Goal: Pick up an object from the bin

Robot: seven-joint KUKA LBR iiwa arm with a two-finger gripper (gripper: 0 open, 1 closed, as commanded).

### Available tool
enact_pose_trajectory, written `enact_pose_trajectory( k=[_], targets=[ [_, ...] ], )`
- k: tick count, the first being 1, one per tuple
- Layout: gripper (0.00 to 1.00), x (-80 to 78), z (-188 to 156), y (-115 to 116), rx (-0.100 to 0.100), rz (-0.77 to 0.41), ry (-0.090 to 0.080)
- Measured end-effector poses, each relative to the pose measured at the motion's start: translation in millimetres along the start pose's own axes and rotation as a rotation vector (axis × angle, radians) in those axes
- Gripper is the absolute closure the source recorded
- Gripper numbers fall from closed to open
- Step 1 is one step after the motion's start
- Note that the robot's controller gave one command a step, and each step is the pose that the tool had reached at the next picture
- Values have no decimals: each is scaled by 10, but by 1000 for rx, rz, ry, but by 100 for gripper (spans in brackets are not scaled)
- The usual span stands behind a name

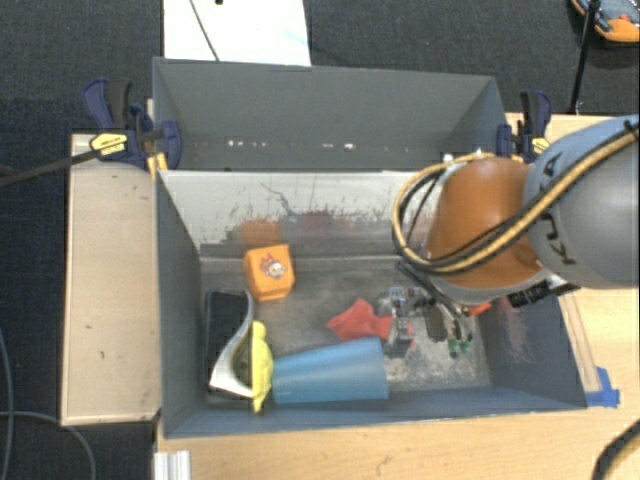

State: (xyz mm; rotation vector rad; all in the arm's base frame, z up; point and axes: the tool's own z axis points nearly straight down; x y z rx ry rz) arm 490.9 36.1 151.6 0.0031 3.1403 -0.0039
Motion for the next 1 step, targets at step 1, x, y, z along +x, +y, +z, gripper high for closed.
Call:
enact_pose_trajectory(
  k=[1],
  targets=[
    [100,-253,-253,86,-1,4,1]
  ],
)
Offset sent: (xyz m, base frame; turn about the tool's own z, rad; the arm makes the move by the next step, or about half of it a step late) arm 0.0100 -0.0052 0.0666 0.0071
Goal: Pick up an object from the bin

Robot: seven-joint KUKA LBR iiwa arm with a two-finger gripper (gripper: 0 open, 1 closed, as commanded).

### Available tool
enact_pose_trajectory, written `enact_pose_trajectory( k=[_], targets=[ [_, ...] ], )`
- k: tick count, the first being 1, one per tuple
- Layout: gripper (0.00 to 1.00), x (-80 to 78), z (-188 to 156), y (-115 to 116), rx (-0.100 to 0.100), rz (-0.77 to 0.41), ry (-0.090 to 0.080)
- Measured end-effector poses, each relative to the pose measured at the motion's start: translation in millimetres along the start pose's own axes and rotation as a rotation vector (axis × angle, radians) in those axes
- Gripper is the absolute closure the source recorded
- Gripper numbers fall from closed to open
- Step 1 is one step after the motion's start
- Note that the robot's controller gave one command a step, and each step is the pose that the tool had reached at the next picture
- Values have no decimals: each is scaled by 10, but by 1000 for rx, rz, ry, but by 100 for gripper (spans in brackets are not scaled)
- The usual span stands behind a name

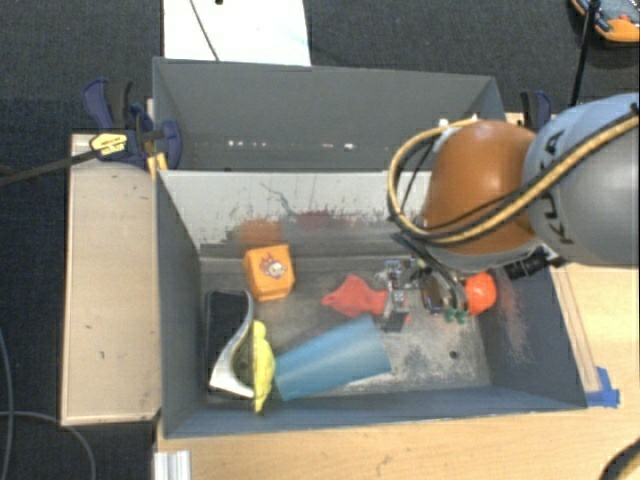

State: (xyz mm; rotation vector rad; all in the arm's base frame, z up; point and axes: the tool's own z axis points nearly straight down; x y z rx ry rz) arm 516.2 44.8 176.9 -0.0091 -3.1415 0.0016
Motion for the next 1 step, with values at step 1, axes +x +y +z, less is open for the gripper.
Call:
enact_pose_trajectory(
  k=[1],
  targets=[
    [100,-42,-270,-64,-2,3,-4]
  ],
)
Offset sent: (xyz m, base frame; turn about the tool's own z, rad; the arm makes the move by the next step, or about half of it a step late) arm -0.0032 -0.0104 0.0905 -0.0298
